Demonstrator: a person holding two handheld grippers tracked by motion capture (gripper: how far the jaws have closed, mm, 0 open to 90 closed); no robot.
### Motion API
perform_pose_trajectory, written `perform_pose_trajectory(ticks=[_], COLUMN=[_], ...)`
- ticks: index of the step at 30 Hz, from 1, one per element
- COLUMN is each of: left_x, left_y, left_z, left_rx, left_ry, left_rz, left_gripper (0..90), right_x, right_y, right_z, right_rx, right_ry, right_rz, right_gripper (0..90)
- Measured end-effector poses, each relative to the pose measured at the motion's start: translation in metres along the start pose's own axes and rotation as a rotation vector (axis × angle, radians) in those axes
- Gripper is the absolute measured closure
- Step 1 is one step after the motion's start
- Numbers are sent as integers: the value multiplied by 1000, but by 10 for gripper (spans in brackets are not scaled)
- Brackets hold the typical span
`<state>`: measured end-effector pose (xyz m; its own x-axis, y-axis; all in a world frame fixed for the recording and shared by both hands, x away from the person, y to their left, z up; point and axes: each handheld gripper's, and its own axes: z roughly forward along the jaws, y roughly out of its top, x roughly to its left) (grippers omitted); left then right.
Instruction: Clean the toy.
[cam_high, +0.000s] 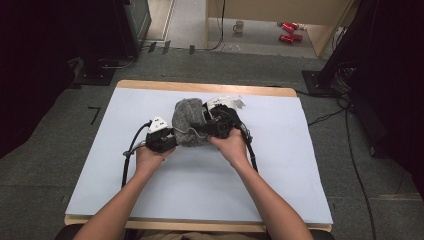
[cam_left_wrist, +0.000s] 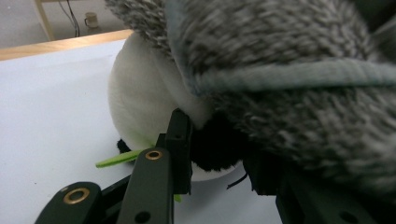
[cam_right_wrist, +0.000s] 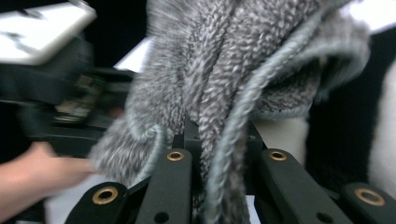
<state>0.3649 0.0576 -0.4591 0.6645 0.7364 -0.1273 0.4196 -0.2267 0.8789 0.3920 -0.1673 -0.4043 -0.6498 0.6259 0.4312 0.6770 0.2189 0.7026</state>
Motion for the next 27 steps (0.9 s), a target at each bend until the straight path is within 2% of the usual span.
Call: perform_pose_trajectory(ticks=[3,5,8,10,12,15,17,18,20,27], left_x=[1,3,5,5,6,10,11,10,9,10], left_y=[0,1,2,4,5,6,7,7,8,8], left_z=[0,0,0,0,0,0,1,2,3,2], left_rx=[2,12,22,26,31,36,37,39,41,38], left_ry=[-6,-10,-20,-19,-19,-28,-37,-36,-37,-44], left_rz=[-13,-5,-10,-9,-18,-41,-47,-41,-36,-53], left_gripper=[685,688,690,689,690,690,690,691,690,695], right_x=[-3,-3,-11,-22,-29,-44,-59,-66,-76,-94], right_y=[1,3,5,5,5,1,-4,-8,-14,-24], right_z=[0,-5,-17,-30,-45,-71,-83,-87,-90,-102], right_rx=[2,11,7,-12,-36,-82,-107,-111,-123,-127], right_ry=[-42,-108,-189,-178,-189,-237,-248,-251,-227,-298], right_rz=[-20,-50,-59,-31,-17,1,50,69,98,136], right_gripper=[805,803,803,805,805,805,805,805,804,804])
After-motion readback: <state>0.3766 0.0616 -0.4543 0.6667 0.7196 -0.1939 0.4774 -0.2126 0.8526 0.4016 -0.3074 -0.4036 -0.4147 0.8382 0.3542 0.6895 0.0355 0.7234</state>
